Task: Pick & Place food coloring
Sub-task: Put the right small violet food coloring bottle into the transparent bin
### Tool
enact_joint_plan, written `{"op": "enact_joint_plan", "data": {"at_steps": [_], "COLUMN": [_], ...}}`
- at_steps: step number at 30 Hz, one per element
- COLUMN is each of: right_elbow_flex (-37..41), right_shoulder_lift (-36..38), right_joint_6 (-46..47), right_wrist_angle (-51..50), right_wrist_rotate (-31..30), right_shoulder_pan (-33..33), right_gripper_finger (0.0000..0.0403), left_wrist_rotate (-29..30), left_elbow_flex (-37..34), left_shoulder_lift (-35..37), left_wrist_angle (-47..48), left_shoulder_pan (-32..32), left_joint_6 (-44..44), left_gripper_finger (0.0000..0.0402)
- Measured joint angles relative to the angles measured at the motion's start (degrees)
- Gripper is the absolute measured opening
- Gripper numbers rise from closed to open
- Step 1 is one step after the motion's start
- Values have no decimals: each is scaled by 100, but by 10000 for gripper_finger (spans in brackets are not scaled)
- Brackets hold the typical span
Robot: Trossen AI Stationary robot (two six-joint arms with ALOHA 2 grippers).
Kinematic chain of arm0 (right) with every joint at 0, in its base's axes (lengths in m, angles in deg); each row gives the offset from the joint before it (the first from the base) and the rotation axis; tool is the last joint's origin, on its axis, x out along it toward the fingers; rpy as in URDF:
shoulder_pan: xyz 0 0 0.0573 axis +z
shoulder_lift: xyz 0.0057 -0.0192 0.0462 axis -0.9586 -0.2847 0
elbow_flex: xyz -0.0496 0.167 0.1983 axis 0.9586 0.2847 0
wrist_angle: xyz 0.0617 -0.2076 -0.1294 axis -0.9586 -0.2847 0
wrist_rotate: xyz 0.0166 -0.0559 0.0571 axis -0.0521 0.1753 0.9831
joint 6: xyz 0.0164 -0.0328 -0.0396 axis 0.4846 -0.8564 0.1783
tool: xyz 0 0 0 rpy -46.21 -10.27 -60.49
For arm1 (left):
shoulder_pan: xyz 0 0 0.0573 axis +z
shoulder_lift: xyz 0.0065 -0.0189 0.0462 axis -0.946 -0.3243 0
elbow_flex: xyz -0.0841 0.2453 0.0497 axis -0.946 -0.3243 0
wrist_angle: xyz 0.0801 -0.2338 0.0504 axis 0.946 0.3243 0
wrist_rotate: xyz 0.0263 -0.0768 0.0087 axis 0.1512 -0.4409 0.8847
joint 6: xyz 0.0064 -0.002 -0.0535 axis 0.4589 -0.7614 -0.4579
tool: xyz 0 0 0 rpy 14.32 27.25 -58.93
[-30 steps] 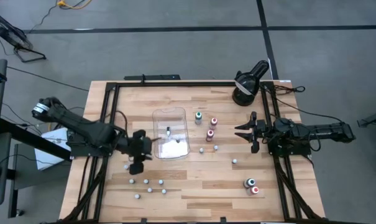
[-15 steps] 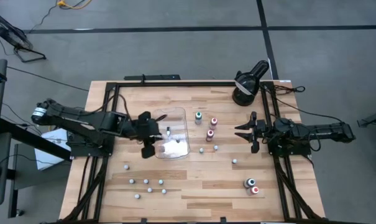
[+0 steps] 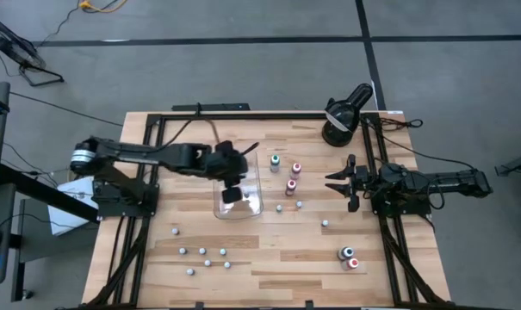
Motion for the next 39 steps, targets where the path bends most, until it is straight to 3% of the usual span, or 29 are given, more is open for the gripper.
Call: {"op": "enact_joint_plan", "data": {"at_steps": [7, 18, 39], "right_elbow_flex": [-2, -1, -1], "right_shoulder_lift": [0, 1, 0], "right_joint_6": [-1, 1, 0], "right_wrist_angle": [-11, -1, -3], "right_wrist_rotate": [0, 0, 0], "right_shoulder_pan": [2, 1, 1], "right_gripper_finger": [113, 113, 113], "left_wrist_rotate": [-129, -444, -695], "left_elbow_flex": [405, 437, 424], "left_shoulder_lift": [-901, -1959, -2252], "left_wrist_angle": [40, -278, -201], "left_shoulder_pan": [399, 690, 723], "left_joint_6": [140, 433, 891], "left_gripper_finger": [65, 65, 80]}}
